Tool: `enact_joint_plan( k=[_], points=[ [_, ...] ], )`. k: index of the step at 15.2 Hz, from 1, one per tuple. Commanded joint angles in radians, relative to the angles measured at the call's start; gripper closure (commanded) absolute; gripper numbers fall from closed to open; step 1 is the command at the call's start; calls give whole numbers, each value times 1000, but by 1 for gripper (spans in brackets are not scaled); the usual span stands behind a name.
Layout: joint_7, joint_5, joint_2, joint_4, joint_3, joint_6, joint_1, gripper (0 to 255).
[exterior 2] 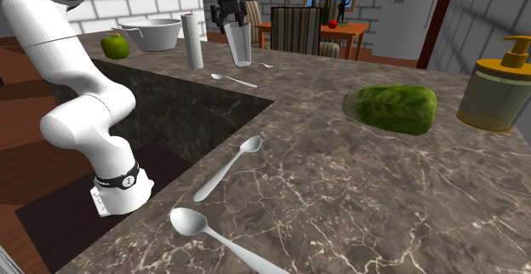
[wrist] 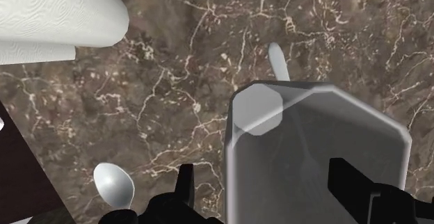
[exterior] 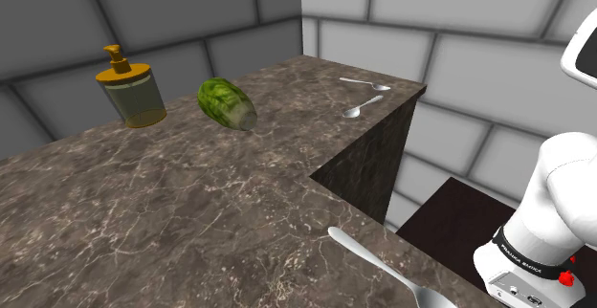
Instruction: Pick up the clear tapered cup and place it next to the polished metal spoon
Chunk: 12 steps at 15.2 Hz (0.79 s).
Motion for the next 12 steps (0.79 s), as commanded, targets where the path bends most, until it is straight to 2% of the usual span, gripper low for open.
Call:
enact_joint_plan(
  k=[1,5,12],
  points=[
    [0,0,0,0,0,0,0,0],
    [30,-38,46,160,19,-129,-13,0],
    [30,-38,46,160,19,-129,-13,0]
  ],
)
